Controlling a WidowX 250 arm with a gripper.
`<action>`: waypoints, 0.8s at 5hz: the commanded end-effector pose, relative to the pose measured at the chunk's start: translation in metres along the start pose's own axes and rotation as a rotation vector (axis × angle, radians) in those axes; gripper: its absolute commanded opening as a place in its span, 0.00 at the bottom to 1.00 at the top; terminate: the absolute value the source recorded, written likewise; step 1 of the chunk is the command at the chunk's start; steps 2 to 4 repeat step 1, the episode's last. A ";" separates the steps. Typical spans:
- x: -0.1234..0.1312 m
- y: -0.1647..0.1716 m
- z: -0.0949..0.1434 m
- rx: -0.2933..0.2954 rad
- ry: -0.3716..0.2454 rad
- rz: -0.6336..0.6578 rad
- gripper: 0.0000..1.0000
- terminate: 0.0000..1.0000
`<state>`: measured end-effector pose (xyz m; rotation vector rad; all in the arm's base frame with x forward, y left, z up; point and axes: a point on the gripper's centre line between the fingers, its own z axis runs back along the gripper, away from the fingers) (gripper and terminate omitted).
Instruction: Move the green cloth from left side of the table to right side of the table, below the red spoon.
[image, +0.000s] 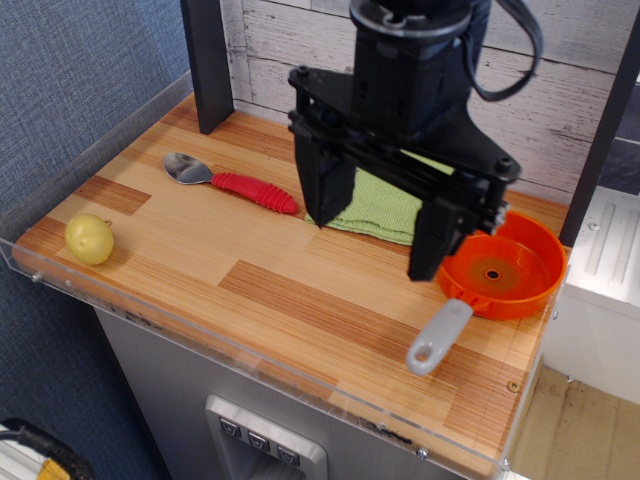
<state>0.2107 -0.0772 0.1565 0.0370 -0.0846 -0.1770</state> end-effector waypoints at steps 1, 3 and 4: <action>0.002 -0.001 0.010 -0.008 -0.032 -0.004 1.00 1.00; 0.002 -0.001 0.010 -0.008 -0.032 -0.004 1.00 1.00; 0.002 -0.001 0.010 -0.008 -0.032 -0.004 1.00 1.00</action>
